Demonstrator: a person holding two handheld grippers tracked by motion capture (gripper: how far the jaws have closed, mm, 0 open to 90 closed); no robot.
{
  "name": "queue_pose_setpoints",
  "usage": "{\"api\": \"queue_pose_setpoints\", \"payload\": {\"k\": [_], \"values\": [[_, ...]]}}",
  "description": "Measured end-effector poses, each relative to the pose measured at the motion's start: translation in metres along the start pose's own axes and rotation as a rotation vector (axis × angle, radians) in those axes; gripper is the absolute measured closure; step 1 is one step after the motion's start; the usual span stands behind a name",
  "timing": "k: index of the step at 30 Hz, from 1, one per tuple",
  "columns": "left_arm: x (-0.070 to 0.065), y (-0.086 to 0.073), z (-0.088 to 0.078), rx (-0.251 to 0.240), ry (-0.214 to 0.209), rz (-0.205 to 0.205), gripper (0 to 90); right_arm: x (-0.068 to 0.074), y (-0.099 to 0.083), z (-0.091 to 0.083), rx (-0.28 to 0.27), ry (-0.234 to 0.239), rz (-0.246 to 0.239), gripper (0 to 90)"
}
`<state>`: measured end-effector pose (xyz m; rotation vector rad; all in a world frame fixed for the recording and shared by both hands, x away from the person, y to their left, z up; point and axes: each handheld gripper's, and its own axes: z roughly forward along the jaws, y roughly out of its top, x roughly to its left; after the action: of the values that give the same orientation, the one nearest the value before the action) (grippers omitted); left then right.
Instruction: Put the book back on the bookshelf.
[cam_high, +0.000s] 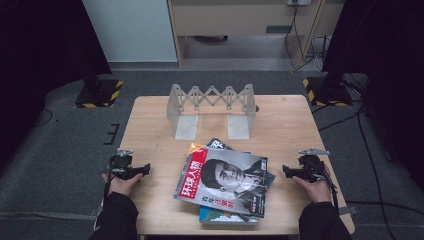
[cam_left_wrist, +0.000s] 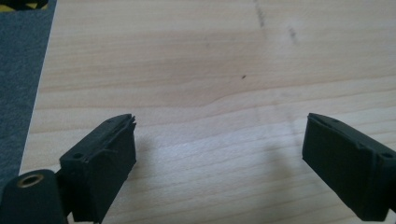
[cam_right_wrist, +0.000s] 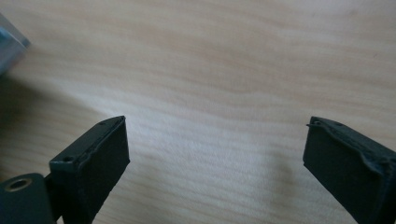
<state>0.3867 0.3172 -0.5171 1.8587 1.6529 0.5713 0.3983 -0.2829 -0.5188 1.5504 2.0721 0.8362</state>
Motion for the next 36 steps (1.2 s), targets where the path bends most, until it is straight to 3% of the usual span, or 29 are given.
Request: {"api": "queue_pose_setpoints", "payload": {"k": [3, 4, 13, 14, 21, 27, 36], "values": [[-0.004, 0.002, -0.008, -0.027, -0.024, -0.019, 11.7, 0.001, 0.003, -0.005, -0.017, -0.002, 0.019, 7.8], [-0.008, 0.004, -0.015, -0.05, -0.052, -0.026, 12.5, 0.001, 0.006, -0.011, -0.031, 0.004, 0.051, 8.4], [-0.023, 0.008, -0.035, -0.103, -0.108, -0.011, 14.8, 0.008, 0.015, -0.027, -0.087, 0.015, 0.118, 10.0], [-0.026, 0.009, -0.039, -0.12, -0.129, -0.011, 14.8, 0.01, 0.017, -0.031, -0.094, 0.023, 0.121, 9.9], [-0.042, 0.008, -0.053, -0.171, -0.176, 0.025, 17.1, 0.018, 0.023, -0.044, -0.154, 0.041, 0.112, 9.0], [-0.052, 0.007, -0.057, -0.171, -0.216, 0.042, 18.4, 0.025, 0.026, -0.054, -0.189, 0.056, 0.1, 9.2], [-0.07, 0.001, -0.07, -0.169, -0.291, 0.066, 23.0, 0.053, 0.035, -0.066, -0.22, 0.118, 0.045, 9.1]]}}
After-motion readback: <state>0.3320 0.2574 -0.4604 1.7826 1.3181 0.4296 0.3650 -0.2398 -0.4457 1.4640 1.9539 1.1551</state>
